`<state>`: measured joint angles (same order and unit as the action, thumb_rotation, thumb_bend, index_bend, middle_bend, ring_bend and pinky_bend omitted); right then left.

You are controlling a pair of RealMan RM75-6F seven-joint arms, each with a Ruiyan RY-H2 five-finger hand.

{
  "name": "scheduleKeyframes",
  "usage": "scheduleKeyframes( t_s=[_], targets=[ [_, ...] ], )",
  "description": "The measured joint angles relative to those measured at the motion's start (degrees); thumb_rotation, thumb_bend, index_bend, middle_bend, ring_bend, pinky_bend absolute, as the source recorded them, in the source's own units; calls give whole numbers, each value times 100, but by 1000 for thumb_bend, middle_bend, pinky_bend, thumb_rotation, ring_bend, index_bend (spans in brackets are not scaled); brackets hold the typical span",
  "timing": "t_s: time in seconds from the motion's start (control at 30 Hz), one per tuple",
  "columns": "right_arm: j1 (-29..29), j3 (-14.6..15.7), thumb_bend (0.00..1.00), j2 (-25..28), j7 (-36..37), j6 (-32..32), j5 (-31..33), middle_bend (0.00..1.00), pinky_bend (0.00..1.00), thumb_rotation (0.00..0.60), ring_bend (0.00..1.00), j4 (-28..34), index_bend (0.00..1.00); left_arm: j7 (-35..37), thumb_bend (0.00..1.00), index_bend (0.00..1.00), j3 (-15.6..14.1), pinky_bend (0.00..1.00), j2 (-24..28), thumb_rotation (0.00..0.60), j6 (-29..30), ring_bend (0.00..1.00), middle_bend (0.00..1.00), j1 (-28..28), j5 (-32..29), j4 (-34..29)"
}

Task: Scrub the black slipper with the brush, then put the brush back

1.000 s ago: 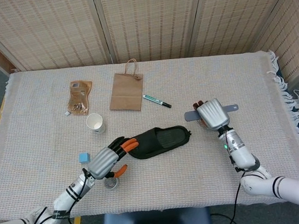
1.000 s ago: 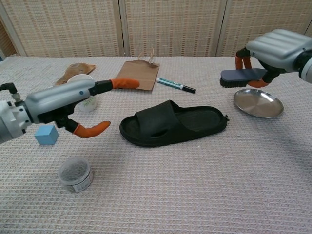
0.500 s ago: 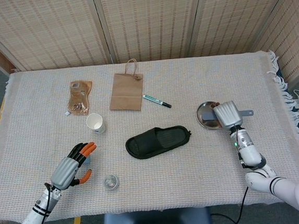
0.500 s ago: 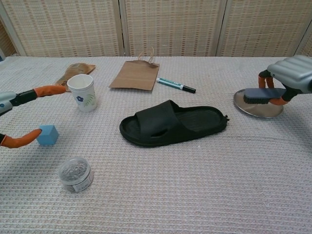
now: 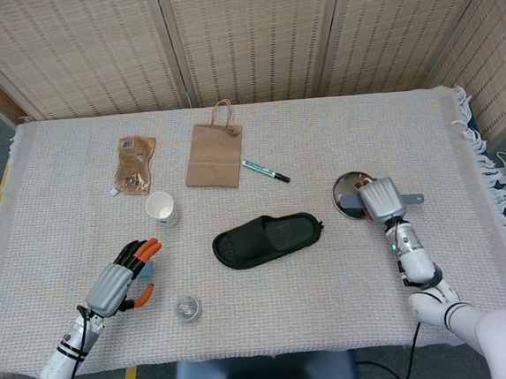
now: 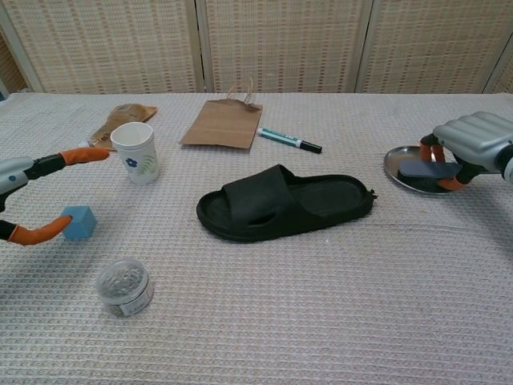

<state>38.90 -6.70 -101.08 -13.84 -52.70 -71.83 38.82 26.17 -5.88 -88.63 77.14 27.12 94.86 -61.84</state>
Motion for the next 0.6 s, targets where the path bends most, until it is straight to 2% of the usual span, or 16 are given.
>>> scheduleKeyframes(
  t_s=[0.1,0.3,0.47,0.6],
  targets=[
    [-18,-12,494,72,29,22,-22,359,808,600,320,95,181,28,487,0,16,44,-26,600,-55,0,0,14,14,7],
    [-36,-41,462,358,9,205,0,277,721,600,211,509,60,11,488,0,56,44,-76,600,-73,0,0,12,35,15],
    [-63,-73,412,592,-102,282,41,253,700,600,195,914,27,-4,488,0,73,43,-83,600,-106,0,0,18,51,-19],
    [-129,-72,325,785,-120,188,10,246,666,600,187,1240,20,-102,488,0,73,44,-17,600,-66,0,0,-9,76,-113]
  ],
)
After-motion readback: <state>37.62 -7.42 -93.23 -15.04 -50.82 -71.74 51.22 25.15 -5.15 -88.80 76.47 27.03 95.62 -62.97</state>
